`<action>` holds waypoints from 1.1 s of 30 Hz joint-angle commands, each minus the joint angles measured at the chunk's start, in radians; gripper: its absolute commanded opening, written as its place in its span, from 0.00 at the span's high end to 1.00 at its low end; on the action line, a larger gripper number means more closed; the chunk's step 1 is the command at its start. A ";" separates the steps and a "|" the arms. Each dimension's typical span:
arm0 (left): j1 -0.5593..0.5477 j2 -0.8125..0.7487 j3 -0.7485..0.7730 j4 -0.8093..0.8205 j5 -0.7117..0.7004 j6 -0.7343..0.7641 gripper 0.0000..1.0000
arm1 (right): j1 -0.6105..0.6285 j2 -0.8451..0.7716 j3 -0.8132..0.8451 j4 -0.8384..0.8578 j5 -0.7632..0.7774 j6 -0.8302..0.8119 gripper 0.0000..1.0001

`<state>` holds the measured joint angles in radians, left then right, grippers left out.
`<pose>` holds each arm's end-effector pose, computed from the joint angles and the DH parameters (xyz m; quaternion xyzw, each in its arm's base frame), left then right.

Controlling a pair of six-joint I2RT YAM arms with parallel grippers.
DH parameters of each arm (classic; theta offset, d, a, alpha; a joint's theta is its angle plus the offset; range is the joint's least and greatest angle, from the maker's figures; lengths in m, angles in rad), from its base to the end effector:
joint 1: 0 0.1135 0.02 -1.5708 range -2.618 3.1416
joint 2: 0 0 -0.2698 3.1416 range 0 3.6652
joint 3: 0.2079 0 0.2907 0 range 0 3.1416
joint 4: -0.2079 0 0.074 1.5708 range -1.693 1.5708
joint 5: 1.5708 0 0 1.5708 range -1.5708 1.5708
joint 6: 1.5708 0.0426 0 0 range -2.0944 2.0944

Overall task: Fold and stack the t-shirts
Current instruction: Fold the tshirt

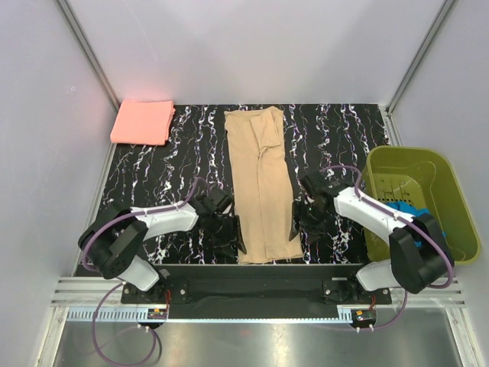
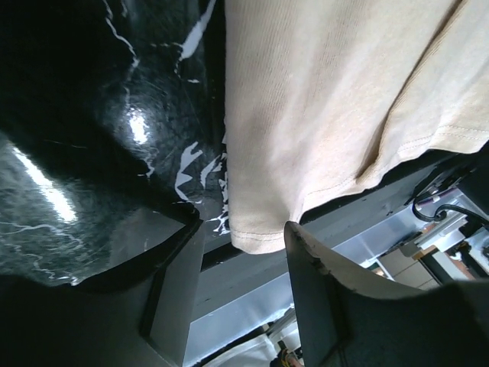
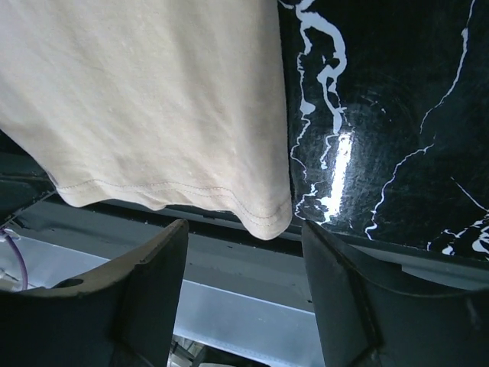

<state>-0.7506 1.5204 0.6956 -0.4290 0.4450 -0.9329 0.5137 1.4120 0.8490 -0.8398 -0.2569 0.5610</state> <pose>0.1912 -0.2034 0.1079 0.0530 -0.9623 0.2600 0.0600 0.2291 0.1417 0.1653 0.0126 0.9882 0.1522 0.0061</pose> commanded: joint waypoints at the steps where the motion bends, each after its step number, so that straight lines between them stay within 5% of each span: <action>1: -0.027 -0.003 -0.039 0.029 -0.023 -0.044 0.46 | -0.007 -0.057 -0.054 0.039 -0.027 0.046 0.32; 10: -0.049 -0.005 -0.119 0.144 -0.022 -0.132 0.47 | -0.007 -0.058 -0.172 0.129 -0.053 0.091 0.37; 33: -0.081 -0.060 -0.220 0.130 -0.060 -0.210 0.46 | -0.009 -0.053 -0.252 0.199 -0.045 0.131 0.46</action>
<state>-0.8200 1.4239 0.5312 -0.2371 0.4767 -1.1465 0.5083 1.3758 0.6201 -0.6506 -0.3317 0.6727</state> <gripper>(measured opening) 0.530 0.541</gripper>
